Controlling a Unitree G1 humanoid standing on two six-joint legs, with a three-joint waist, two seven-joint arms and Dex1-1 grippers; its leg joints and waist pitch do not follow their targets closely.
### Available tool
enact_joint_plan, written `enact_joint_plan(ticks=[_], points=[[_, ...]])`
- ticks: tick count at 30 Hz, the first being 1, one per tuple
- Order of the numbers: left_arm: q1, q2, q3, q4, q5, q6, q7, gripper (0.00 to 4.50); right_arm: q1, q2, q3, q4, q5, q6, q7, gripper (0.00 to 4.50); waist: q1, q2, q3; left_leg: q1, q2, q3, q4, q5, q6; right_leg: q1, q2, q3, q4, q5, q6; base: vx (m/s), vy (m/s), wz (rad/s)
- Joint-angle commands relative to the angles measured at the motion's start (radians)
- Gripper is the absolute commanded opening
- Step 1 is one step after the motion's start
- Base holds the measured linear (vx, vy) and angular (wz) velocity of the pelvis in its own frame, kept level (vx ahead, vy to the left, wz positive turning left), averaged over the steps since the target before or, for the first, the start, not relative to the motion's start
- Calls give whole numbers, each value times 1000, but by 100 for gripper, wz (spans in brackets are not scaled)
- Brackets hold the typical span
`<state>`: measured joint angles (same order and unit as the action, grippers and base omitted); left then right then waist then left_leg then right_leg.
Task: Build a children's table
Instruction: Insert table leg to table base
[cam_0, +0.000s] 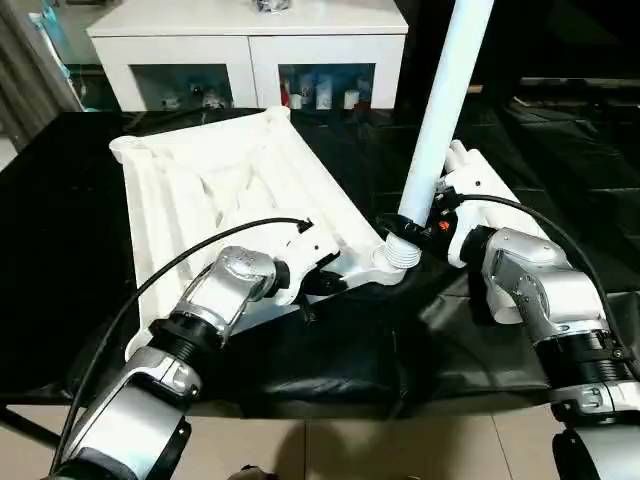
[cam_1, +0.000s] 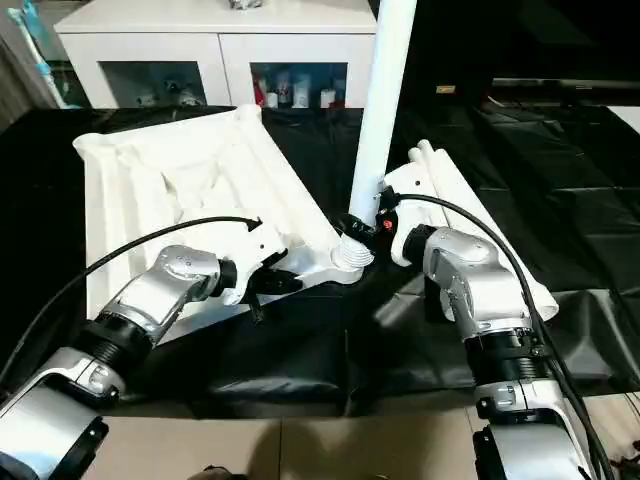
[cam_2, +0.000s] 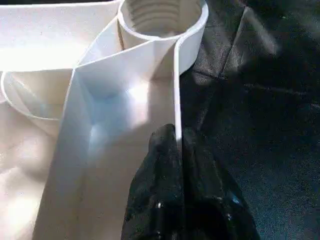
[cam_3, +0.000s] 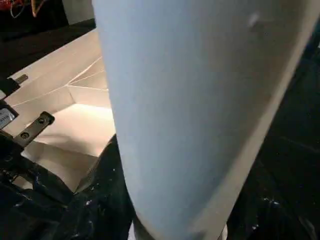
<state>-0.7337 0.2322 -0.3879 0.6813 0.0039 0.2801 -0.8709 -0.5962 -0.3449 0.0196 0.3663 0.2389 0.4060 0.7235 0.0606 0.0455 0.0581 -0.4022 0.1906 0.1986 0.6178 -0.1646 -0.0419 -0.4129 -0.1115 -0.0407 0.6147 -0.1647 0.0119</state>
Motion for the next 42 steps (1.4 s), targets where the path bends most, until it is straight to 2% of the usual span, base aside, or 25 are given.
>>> enact_joint_plan(ticks=[1, 5, 9, 11, 14, 15, 16, 17, 19, 23, 25, 36, 42], points=[[-10, 0, 1, 6, 15, 7, 3, 0, -18, 1, -1, -4, 1, -11, 0, 186, 1, -1, -82, 30, 23, -18, -82, -288, 7, 49, -21, 16, -68, -164, -253, 0, 0, 0], [6, 7, 29, -15, -6, -23, -15, 0, -12, 3, -11, -9, 10, -5, 1, 186, 1, -1, -82, 29, 22, -18, -82, -289, 9, 49, -22, 16, -70, -176, -250, 0, 0, 0], [75, 28, 51, -86, -41, -38, -51, 0, 3, -2, -7, 5, 4, -15, 9, 186, -3, 0, -83, 26, 24, -19, -83, -271, 17, 51, -22, 16, -66, -152, -252, 0, 0, 0], [129, 41, 52, -157, -61, -32, -67, 0, 4, 1, -9, 20, 3, -16, 7, 186, -6, -4, -83, 24, 25, -17, -82, -263, 28, 51, -24, 16, -67, -159, -254, 0, 0, 0], [185, 61, 29, -237, -63, -20, -96, 0, 2, 11, 0, 30, 0, -15, 7, 186, -9, -1, -83, 26, 26, -15, -82, -259, 34, 46, -23, 17, -71, -200, -247, 0, 0, 0], [196, 66, 20, -253, -58, -18, -100, 0, 3, 13, 5, 24, 3, -6, 13, 186, -9, -3, -83, 26, 26, -14, -82, -255, 35, 46, -23, 18, -71, -206, -241, 0, 0, 0], [200, 66, 19, -255, -53, -20, -97, 0, 5, 14, 8, 19, 5, 0, 18, 186, -9, -2, -81, 27, 26, -13, -83, -256, 36, 44, -22, 18, -72, -214, -237, 0, 0, 0], [203, 65, 18, -256, -47, -22, -91, 0, 6, 15, 11, 14, 9, 8, 25, 186, -9, -9, -81, 28, 26, -12, -83, -257, 35, 43, -21, 19, -73, -226, -231, 0, 0, 0], [205, 62, 19, -250, -39, -26, -85, 0, 13, 14, 18, 0, 17, 27, 42, 186, -7, -7, -80, 28, 25, -13, -84, -261, 32, 41, -21, 19, -75, -248, -222, 0, 0, 0], [203, 57, 23, -256, -23, -18, -77, 0, 33, 7, 42, -41, 31, 66, 78, 186, -6, -11, -79, 26, 26, -13, -86, -258, 30, 41, -21, 20, -76, -257, -204, 0, 0, 0], [206, 59, 24, -271, -20, -9, -77, 0, 37, 4, 50, -48, 31, 74, 90, 186, -5, -9, -79, 27, 27, -14, -87, -262, 26, 40, -23, 21, -77, -269, -203, 0, 0, 0], [202, 65, 32, -277, -18, -10, -87, 0, 42, -1, 68, -21, 2, 78, 89, 186, -4, -11, -79, 26, 26, -13, -87, -256, 24, 37, -23, 22, -79, -284, -193, 0, 0, 0], [198, 61, 42, -275, -30, -7, -90, 0, 59, 42, 39, 34, 24, 38, 74, 186, -7, -10, -78, 26, 25, -14, -88, -272, 21, 36, -24, 21, -81, -298, -193, 0, 0, 0]])
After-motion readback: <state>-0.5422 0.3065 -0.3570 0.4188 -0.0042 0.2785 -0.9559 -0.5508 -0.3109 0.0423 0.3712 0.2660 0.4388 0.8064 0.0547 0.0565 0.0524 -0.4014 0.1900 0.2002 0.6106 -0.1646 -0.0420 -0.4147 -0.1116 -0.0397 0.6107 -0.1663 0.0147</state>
